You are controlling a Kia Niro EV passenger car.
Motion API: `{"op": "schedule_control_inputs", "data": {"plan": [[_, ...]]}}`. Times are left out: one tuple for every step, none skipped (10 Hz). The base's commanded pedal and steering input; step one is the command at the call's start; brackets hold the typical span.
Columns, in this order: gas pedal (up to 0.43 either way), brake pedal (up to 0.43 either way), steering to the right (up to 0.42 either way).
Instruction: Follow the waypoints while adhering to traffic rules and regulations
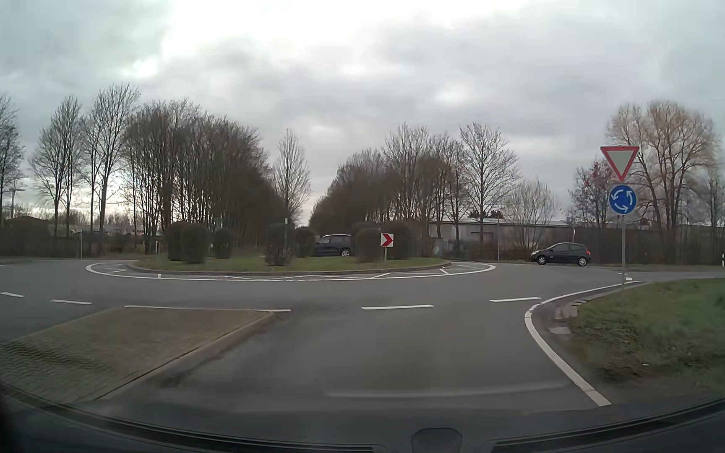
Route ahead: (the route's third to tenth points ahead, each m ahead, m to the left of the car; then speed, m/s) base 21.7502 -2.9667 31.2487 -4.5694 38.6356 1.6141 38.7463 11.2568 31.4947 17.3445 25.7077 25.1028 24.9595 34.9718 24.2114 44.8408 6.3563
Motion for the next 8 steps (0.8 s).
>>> {"op": "schedule_control_inputs", "data": {"plan": [[0.000, 0.335, 0.015], [0.000, 0.348, 0.015], [0.000, 0.360, 0.015], [0.000, 0.378, 0.015], [0.000, 0.390, 0.015], [0.000, 0.409, 0.015], [0.000, 0.421, 0.015], [0.000, 0.427, 0.015]]}}
